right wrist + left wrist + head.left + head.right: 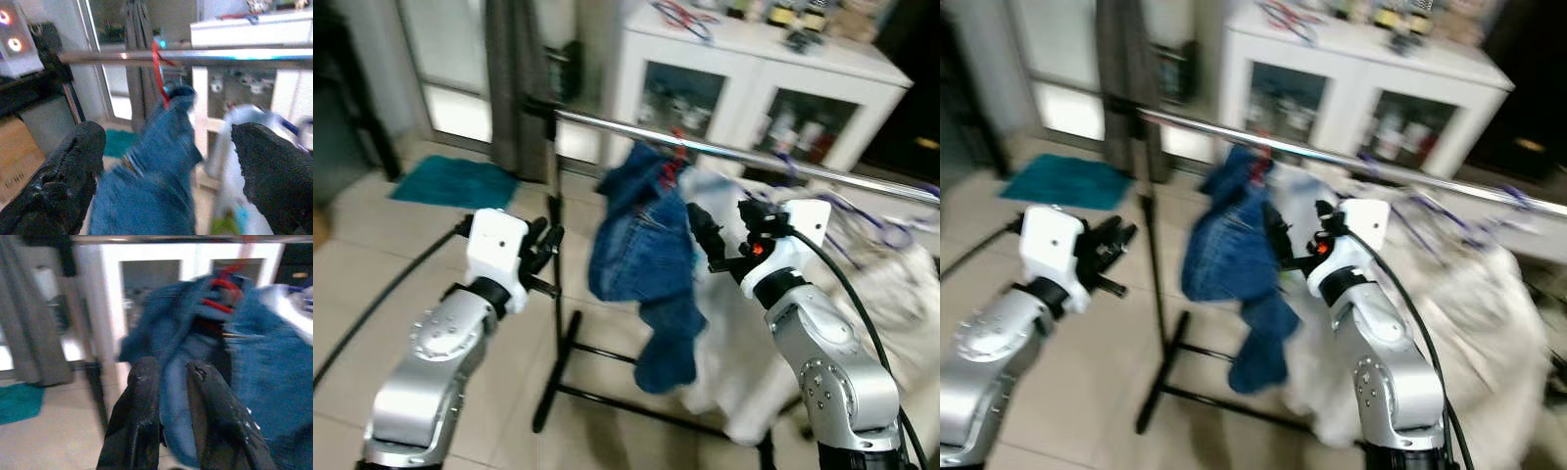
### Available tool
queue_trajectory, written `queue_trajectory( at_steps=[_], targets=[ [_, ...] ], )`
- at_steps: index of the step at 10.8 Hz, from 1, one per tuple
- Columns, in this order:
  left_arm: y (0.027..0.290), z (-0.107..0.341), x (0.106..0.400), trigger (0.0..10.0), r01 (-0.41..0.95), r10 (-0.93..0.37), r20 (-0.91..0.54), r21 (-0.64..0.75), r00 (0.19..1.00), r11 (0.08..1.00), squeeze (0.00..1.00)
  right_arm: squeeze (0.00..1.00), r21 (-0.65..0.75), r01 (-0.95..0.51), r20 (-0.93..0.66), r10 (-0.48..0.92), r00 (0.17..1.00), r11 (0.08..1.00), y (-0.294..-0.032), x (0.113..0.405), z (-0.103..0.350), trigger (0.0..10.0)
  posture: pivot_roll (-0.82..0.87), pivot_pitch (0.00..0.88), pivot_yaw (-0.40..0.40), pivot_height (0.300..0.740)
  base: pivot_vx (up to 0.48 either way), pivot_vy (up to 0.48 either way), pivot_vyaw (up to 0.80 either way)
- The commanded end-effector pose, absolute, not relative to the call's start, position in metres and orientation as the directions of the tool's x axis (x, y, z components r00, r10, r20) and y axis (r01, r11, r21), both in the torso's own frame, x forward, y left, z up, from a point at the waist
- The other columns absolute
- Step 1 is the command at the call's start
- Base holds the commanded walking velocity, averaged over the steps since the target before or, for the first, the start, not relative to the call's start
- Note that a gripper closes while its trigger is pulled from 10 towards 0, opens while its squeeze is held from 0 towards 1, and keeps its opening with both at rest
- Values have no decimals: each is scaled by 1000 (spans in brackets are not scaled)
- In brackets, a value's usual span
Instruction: Hang hanger
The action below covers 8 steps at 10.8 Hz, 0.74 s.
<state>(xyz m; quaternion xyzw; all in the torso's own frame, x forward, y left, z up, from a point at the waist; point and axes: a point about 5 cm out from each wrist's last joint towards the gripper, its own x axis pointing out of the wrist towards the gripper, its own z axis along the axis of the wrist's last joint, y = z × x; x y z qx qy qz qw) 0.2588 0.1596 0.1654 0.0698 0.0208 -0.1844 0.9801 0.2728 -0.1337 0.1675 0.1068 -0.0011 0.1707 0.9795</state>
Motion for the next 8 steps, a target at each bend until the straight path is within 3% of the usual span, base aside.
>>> queue_trajectory(
  at_steps=[1, 4, 7, 8],
  targets=[
    [155, 165, 256, 10000, 362, -356, -69, 134, 932, 922, 0, 1000, 210, -352, -36, 367, 930, 912, -134, 274, 156, 10000, 116, 0, -86, 740, 0, 0, 0],
    [161, 168, 257, 10000, 322, -320, -35, 126, 947, 938, 0, 1000, 238, -333, -39, 352, 935, 912, -130, 278, 152, 10000, 127, 0, -106, 740, 0, 0, 0],
    [159, 167, 257, 10000, 342, -340, -40, 135, 940, 930, 0, 1000, 214, -333, -33, 348, 937, 918, -129, 280, 152, 10000, 128, 0, -104, 740, 355, 0, 783],
    [158, 166, 257, 10000, 352, -349, -47, 136, 936, 926, 0, 1000, 229, -319, -25, 333, 942, 920, -130, 280, 153, 10000, 126, 0, -101, 740, 364, 0, 0]
  ],
)
